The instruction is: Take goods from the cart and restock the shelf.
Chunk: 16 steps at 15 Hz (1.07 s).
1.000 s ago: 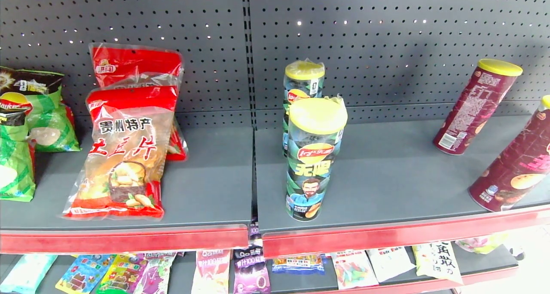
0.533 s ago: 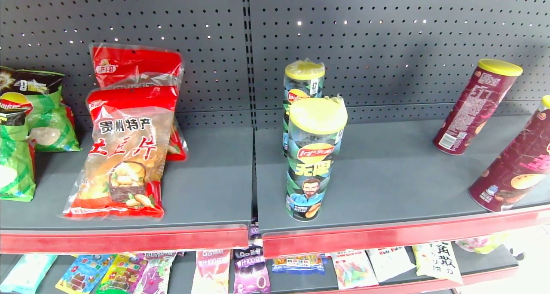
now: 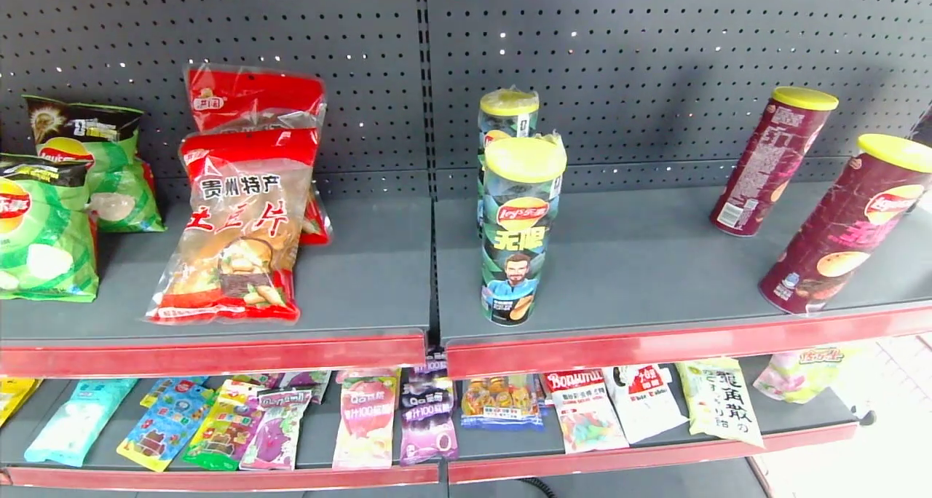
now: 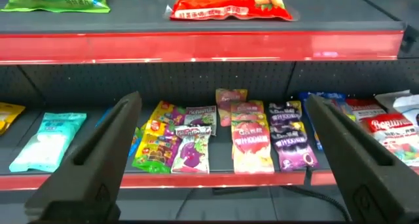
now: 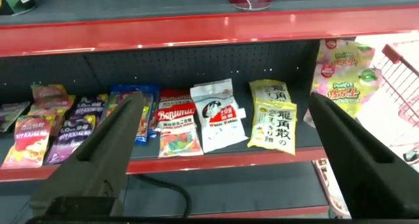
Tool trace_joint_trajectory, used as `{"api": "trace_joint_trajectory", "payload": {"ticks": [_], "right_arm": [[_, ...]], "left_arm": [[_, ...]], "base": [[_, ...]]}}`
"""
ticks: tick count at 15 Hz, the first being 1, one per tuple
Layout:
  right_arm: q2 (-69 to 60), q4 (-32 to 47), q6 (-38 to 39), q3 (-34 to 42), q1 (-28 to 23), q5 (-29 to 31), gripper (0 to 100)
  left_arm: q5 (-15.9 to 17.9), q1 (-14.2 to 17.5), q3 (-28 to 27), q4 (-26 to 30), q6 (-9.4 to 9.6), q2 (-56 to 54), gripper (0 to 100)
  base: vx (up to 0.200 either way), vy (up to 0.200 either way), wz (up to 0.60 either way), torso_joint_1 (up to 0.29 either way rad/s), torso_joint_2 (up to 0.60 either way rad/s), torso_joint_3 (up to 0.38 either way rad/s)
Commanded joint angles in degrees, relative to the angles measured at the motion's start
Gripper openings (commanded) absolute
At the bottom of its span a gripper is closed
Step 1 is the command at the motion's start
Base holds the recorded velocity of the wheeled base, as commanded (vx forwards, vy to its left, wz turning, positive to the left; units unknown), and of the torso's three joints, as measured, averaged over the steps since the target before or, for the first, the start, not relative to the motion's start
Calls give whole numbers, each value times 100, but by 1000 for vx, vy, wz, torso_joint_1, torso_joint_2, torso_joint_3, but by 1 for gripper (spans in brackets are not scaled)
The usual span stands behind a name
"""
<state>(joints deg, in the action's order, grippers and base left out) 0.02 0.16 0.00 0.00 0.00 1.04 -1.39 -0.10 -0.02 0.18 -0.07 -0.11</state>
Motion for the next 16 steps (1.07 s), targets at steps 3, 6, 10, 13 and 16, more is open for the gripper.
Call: {"api": "trace_joint_trajectory", "payload": {"ticks": [3,6,10,13,16], "right_arm": [[-2,2,0,0,0,-7,100],[-2,2,-9,0,0,2,100],[-2,2,0,0,0,2,100],[-2,2,0,0,0,2,100],[-2,2,0,0,0,2,100]], "left_arm": [[-2,1,2,-1,-1,11,100],[-2,1,-6,-1,-1,11,100],[-2,1,2,-1,-1,11,100],[-2,1,2,-1,-1,11,100],[-2,1,2,-1,-1,11,100]], "base": [[0,-200,0,12,6,2],[0,-200,0,12,2,-2],[0,-200,0,2,2,0],[0,-200,0,1,1,1],[0,-200,0,2,2,-1]]}}
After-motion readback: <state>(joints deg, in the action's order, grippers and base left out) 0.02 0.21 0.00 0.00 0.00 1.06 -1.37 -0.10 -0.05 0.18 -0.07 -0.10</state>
